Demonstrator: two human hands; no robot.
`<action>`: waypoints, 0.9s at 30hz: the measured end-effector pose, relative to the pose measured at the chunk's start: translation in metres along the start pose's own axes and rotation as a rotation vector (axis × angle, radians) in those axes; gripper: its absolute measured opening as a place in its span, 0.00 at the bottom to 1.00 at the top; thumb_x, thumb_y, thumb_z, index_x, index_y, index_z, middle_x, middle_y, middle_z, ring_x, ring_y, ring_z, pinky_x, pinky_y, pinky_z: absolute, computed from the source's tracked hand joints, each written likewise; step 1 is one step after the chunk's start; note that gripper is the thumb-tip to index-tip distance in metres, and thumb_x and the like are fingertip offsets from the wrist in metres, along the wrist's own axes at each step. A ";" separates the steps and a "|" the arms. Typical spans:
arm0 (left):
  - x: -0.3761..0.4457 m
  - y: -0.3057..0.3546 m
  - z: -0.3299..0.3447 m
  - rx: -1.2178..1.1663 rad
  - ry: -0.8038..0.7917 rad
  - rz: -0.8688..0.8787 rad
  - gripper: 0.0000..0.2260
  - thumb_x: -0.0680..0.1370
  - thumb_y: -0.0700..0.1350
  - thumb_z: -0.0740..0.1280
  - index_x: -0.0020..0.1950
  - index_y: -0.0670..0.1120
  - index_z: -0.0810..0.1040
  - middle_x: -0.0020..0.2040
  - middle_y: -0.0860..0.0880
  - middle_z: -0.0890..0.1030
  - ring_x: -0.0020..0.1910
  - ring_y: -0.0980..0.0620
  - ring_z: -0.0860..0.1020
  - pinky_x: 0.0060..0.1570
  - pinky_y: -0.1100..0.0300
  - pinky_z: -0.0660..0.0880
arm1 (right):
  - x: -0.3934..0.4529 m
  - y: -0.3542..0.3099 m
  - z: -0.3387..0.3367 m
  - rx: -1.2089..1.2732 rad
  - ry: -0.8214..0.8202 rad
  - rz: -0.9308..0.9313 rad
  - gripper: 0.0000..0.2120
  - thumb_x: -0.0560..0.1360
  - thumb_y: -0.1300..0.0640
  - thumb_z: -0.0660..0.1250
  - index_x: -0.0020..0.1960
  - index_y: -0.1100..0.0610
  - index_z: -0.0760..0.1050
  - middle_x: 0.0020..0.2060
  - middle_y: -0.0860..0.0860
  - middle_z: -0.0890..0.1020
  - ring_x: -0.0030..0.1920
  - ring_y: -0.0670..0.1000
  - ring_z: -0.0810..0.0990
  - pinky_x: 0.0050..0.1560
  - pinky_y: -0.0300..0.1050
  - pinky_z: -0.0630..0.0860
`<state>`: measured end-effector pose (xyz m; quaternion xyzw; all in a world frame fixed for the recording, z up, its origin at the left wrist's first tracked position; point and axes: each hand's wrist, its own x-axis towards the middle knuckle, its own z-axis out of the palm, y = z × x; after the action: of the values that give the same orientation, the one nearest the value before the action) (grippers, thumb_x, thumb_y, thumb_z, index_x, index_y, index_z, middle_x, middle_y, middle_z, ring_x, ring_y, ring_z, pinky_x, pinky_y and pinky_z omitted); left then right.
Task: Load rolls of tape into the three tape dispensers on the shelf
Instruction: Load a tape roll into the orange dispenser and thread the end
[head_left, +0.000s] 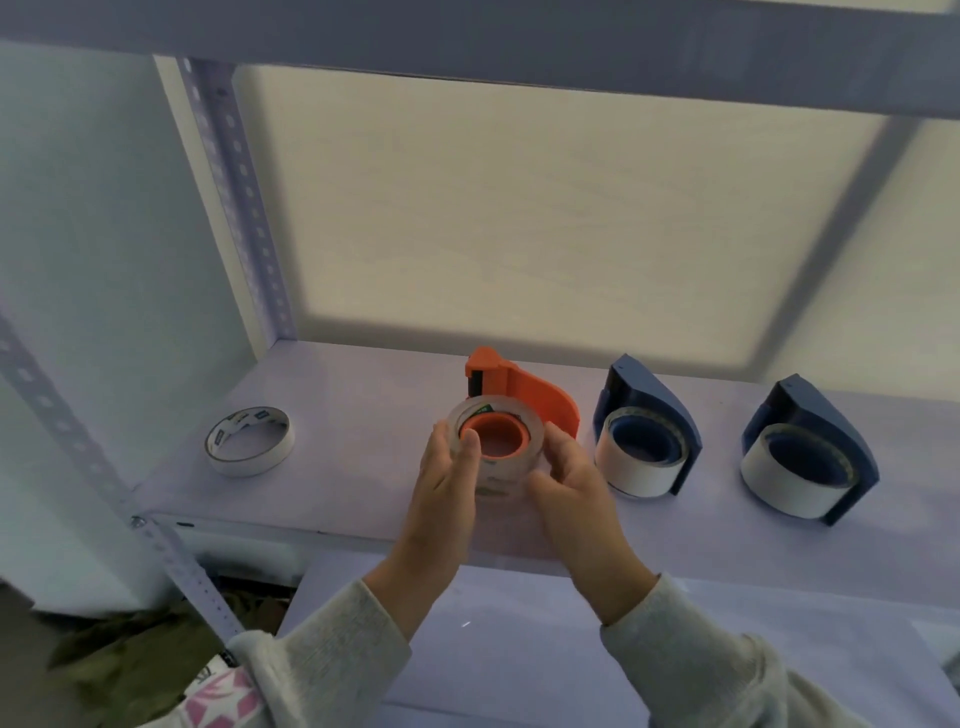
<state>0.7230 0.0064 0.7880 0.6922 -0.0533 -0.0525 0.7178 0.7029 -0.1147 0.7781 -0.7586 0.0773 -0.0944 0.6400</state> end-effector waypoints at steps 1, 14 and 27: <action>0.003 -0.001 -0.003 -0.010 0.014 -0.016 0.06 0.81 0.53 0.52 0.54 0.61 0.67 0.52 0.68 0.69 0.46 0.81 0.70 0.48 0.76 0.67 | 0.004 -0.006 -0.005 -0.056 0.053 -0.036 0.24 0.75 0.63 0.65 0.69 0.48 0.69 0.60 0.44 0.79 0.60 0.44 0.78 0.61 0.45 0.77; 0.018 -0.005 -0.010 -0.159 0.034 -0.112 0.21 0.81 0.55 0.52 0.64 0.45 0.74 0.58 0.43 0.81 0.58 0.47 0.79 0.64 0.45 0.72 | 0.026 -0.022 -0.002 -0.482 0.033 -0.078 0.27 0.73 0.49 0.71 0.69 0.53 0.66 0.62 0.50 0.74 0.57 0.46 0.73 0.55 0.38 0.70; -0.002 0.000 -0.025 0.048 0.159 0.065 0.08 0.78 0.43 0.64 0.46 0.54 0.81 0.45 0.53 0.84 0.48 0.59 0.81 0.46 0.65 0.77 | 0.007 -0.001 0.003 -0.433 0.086 -0.219 0.43 0.57 0.43 0.81 0.63 0.50 0.62 0.59 0.46 0.66 0.54 0.41 0.69 0.49 0.22 0.68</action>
<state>0.7248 0.0315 0.7874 0.7090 -0.0198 0.0270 0.7044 0.7103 -0.1132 0.7789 -0.8772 0.0402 -0.1763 0.4448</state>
